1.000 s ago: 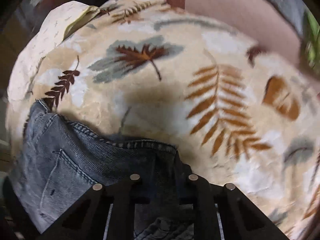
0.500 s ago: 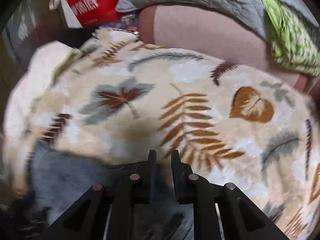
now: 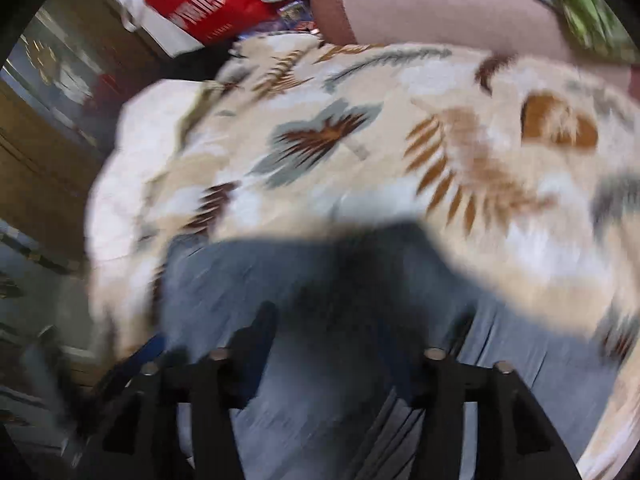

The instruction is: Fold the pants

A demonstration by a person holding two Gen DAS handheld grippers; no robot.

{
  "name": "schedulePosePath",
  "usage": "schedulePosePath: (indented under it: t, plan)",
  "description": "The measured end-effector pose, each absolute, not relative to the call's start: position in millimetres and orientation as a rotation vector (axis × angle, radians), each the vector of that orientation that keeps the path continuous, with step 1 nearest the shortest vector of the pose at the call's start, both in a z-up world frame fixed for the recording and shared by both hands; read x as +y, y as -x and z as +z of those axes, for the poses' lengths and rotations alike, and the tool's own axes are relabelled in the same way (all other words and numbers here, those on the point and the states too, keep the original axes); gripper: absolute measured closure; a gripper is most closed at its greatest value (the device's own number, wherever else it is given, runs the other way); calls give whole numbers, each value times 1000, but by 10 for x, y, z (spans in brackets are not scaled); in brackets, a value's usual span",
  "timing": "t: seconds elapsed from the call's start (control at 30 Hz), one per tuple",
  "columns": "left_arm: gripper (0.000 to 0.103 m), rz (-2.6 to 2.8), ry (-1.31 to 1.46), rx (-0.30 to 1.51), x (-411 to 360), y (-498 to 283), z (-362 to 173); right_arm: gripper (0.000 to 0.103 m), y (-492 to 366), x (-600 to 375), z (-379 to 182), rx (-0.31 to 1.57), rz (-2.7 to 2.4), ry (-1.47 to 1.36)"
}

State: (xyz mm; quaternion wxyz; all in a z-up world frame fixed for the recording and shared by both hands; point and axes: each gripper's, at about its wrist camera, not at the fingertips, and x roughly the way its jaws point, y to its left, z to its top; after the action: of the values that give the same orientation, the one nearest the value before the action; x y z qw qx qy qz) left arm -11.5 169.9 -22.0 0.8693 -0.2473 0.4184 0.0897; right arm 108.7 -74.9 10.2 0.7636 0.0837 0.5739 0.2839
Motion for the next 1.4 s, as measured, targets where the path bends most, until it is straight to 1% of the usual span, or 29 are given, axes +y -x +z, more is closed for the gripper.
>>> schedulePosePath:
  t: [0.07,0.17,0.2,0.3,0.43,0.53,0.67,0.73,0.8,0.87,1.0,1.07,1.13,1.27,1.3,1.33,1.4]
  plan:
    - [33,214,565,852,1787,308,-152,43,-858,-749,-20,1292,661,-227]
    - [31,262,683,839,1934,569,-155,36,-685,-594,-432,1399,691,-221]
    - [30,259,723,843,1977,637,-174,35,-687,-561,-565,1399,672,-216]
    - [30,243,819,862,2079,779,-232,35,-672,-591,-375,1381,648,-259]
    - [30,193,944,885,2097,817,-383,35,-556,-691,-126,1302,671,-304]
    - [30,141,1010,921,2029,777,-522,35,-494,-722,-162,1321,696,-370]
    - [30,139,1029,933,2001,690,-620,35,-532,-670,-261,1333,696,-429]
    - [30,139,1031,934,2004,634,-656,30,-621,-652,-404,1354,698,-455]
    - [30,132,1029,942,2004,572,-675,30,-654,-633,-485,1383,652,-424]
    - [30,128,1026,925,2021,538,-662,30,-639,-618,-387,1377,659,-420]
    - [30,134,1036,916,2065,484,-678,30,-710,-675,-163,1300,659,-446]
    - [30,126,1037,911,2071,449,-673,30,-836,-669,-298,1354,614,-472]
    - [30,120,1045,912,2081,416,-683,29,-944,-612,-589,1464,589,-503]
    - [30,110,1068,900,2108,389,-705,28,-1011,-610,-398,1496,567,-491]
    - [30,107,1076,896,2114,383,-711,28,-1038,-622,-307,1466,558,-493]
    - [30,104,1085,891,2124,375,-719,27,-1051,-635,-266,1445,551,-488]
    - [29,99,1100,890,2146,362,-738,17,-1078,-594,-367,1456,512,-465]
